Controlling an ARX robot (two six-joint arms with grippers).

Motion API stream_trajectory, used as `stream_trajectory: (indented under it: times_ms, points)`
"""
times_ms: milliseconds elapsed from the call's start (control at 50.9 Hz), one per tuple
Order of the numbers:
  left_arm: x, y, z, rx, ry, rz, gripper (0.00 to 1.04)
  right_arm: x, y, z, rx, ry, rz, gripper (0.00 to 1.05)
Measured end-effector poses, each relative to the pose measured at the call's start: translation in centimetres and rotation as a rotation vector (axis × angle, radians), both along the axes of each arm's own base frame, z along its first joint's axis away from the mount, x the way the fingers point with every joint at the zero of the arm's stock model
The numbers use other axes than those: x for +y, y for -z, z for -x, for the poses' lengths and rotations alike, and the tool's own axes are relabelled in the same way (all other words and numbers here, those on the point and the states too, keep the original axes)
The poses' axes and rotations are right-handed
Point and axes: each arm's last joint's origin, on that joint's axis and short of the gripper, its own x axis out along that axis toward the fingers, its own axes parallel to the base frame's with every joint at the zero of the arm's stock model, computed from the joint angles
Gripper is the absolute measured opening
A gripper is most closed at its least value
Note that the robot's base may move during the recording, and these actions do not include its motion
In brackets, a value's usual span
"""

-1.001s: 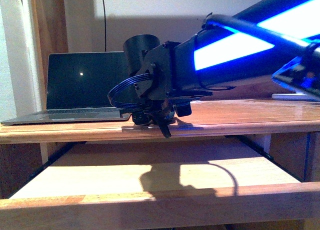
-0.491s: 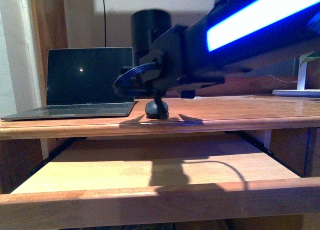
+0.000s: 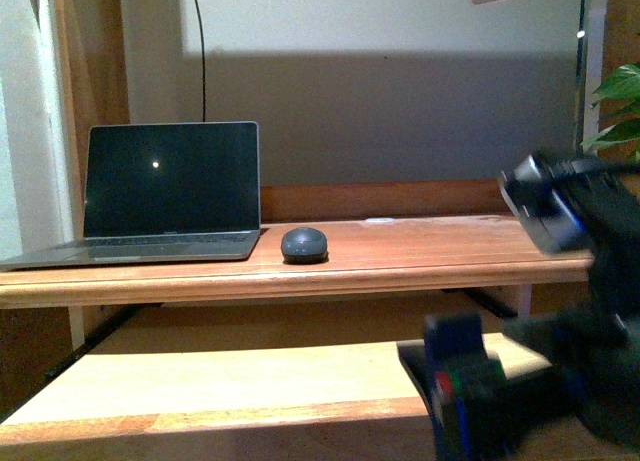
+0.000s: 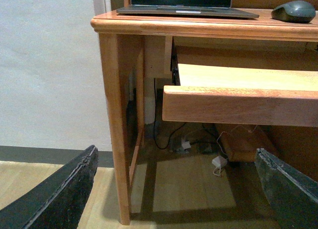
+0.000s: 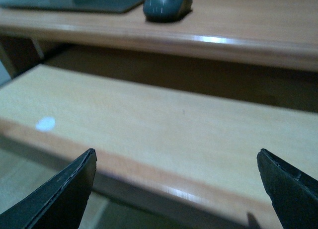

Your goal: Place mouse

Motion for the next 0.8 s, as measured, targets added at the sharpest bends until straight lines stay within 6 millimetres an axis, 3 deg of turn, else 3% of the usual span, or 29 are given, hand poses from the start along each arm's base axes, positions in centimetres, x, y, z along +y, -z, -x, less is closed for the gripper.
stream_trajectory:
  times_ms: [59,118,295,668,805]
  points:
    - [0.0,0.0,0.0,0.0,0.0,0.0,0.97,-0.6,2.9,1.3,0.028,-0.005,0.064,0.97]
    - [0.0,0.0,0.0,0.0,0.0,0.0,0.97,-0.5,4.5,1.8,0.046,-0.006,0.101,0.97]
    - [0.0,0.0,0.0,0.0,0.0,0.0,0.97,1.1,6.7,1.0,0.037,0.002,0.156,0.97]
    - [0.0,0.0,0.0,0.0,0.0,0.0,0.97,4.3,7.0,-1.9,0.031,0.065,0.156,0.97]
    - [0.0,0.0,0.0,0.0,0.0,0.0,0.97,6.3,6.6,-3.7,0.025,0.102,0.136,0.97]
